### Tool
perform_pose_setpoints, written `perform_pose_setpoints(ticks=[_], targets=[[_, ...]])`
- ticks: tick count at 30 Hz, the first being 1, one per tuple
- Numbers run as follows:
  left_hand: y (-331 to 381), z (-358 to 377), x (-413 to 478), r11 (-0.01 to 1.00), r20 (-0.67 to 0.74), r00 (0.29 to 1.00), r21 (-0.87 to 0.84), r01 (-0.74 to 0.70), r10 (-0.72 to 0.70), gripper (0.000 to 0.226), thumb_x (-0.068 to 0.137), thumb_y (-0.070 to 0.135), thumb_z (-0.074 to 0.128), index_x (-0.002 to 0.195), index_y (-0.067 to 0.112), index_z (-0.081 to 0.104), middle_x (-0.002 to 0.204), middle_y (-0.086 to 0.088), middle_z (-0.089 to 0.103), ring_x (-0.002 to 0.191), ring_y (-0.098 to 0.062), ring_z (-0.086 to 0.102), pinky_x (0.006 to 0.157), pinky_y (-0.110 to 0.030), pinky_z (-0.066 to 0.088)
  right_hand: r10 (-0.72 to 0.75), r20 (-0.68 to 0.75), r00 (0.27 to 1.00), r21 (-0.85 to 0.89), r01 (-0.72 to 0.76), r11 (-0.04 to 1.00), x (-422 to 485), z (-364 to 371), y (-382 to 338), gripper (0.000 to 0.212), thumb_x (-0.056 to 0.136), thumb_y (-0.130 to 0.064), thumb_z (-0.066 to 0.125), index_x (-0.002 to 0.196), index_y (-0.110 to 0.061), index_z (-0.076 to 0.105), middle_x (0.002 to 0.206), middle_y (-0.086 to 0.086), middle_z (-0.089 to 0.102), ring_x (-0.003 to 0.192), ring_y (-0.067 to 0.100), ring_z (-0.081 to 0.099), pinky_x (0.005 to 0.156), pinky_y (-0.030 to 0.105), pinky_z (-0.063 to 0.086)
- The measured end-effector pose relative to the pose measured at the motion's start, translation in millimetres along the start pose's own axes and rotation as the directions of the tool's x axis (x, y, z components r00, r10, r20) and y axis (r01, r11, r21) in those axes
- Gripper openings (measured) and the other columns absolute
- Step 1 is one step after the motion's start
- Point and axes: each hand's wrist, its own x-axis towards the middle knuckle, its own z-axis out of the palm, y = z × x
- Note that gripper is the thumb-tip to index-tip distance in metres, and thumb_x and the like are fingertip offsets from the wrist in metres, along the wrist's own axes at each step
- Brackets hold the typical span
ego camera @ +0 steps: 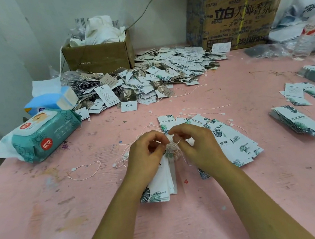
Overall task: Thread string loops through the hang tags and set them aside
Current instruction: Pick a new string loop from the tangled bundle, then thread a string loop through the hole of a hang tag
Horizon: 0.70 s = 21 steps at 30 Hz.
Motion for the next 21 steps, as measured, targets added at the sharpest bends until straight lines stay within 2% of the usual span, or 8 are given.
perform_pose_setpoints(ticks=[3, 7, 10, 12, 14, 17, 19, 21], targets=[[1, 0, 0, 1.000, -0.023, 1.000, 0.024, 0.004, -0.003, 0.032, 0.080, -0.011, 0.055, 0.069, 0.017, 0.066, 0.071, 0.010, 0.058, 0.055, 0.000, 0.047, 0.054, -0.015, 0.036, 0.002, -0.034, 0.999, -0.010, -0.002, 1.000, 1, -3, 2, 0.020, 0.083, 0.004, 0.059, 0.091, -0.009, 0.071, 0.085, -0.001, 0.067, 0.073, 0.005, 0.056, 0.071, 0.013, 0.043], [0, 0, 1, 0.999, -0.065, 0.998, 0.046, 0.004, -0.001, 0.038, 0.081, -0.011, 0.054, 0.070, 0.022, 0.067, 0.083, 0.004, 0.060, 0.065, -0.012, 0.050, 0.058, -0.016, 0.038, 0.124, -0.071, 0.990, 0.035, -0.122, 0.992, 3, -9, 4, 0.027, 0.082, 0.006, 0.056, 0.081, -0.017, 0.069, 0.079, -0.011, 0.060, 0.065, -0.001, 0.051, 0.062, 0.008, 0.036], [0, 0, 1, 0.999, -0.066, 0.998, 0.049, 0.001, 0.002, 0.042, 0.084, -0.010, 0.053, 0.071, 0.028, 0.066, 0.085, 0.007, 0.058, 0.066, -0.002, 0.049, 0.060, -0.011, 0.038, 0.216, -0.033, 0.976, 0.102, -0.212, 0.972, 3, -10, 1, 0.032, 0.077, 0.007, 0.053, 0.078, -0.024, 0.064, 0.078, -0.014, 0.057, 0.063, 0.001, 0.051, 0.060, 0.012, 0.038], [2, 0, 1, 0.999, -0.063, 0.998, 0.046, -0.001, 0.004, 0.042, 0.085, -0.008, 0.054, 0.072, 0.031, 0.065, 0.088, 0.010, 0.058, 0.070, 0.002, 0.051, 0.063, -0.010, 0.039, 0.241, 0.001, 0.971, 0.161, -0.238, 0.958, 3, -11, -4, 0.025, 0.072, -0.003, 0.054, 0.082, -0.024, 0.065, 0.079, -0.013, 0.057, 0.064, 0.001, 0.051, 0.060, 0.014, 0.039], [3, 1, 1, 0.999, -0.077, 0.997, 0.032, 0.000, 0.002, 0.039, 0.085, -0.004, 0.057, 0.075, 0.033, 0.064, 0.094, 0.011, 0.057, 0.083, -0.003, 0.055, 0.070, -0.010, 0.042, 0.236, 0.032, 0.971, 0.217, -0.237, 0.947, 3, -13, -9, 0.031, 0.063, -0.015, 0.048, 0.087, -0.026, 0.066, 0.082, -0.011, 0.057, 0.067, -0.001, 0.050, 0.061, 0.014, 0.040], [6, 1, 0, 0.999, -0.129, 0.991, 0.050, -0.018, 0.024, 0.033, 0.084, 0.004, 0.063, 0.085, 0.037, 0.060, 0.101, 0.019, 0.054, 0.105, -0.008, 0.050, 0.083, -0.012, 0.039, 0.194, 0.087, 0.977, 0.320, -0.212, 0.923, 2, -15, -13, 0.041, 0.062, -0.013, 0.046, 0.095, -0.027, 0.066, 0.088, -0.009, 0.058, 0.073, 0.000, 0.049, 0.067, 0.027, 0.043], [6, -1, -1, 0.996, -0.146, 0.988, 0.084, -0.036, 0.048, 0.032, 0.084, 0.011, 0.065, 0.093, 0.041, 0.057, 0.103, 0.025, 0.052, 0.112, -0.007, 0.043, 0.089, -0.013, 0.034, 0.151, 0.070, 0.986, 0.373, -0.166, 0.913, 2, -15, -15, 0.033, 0.075, -0.006, 0.054, 0.098, -0.025, 0.067, 0.088, -0.008, 0.061, 0.076, 0.004, 0.053, 0.070, 0.035, 0.046], [6, -4, -2, 0.994, -0.103, 0.993, 0.093, -0.055, 0.065, 0.032, 0.084, 0.017, 0.065, 0.101, 0.044, 0.056, 0.110, 0.021, 0.054, 0.116, -0.002, 0.040, 0.089, -0.004, 0.029, 0.118, 0.043, 0.992, 0.410, -0.125, 0.904, 2, -13, -16, 0.030, 0.084, 0.001, 0.060, 0.095, -0.026, 0.068, 0.089, -0.005, 0.066, 0.082, 0.015, 0.060, 0.076, 0.043, 0.048]])
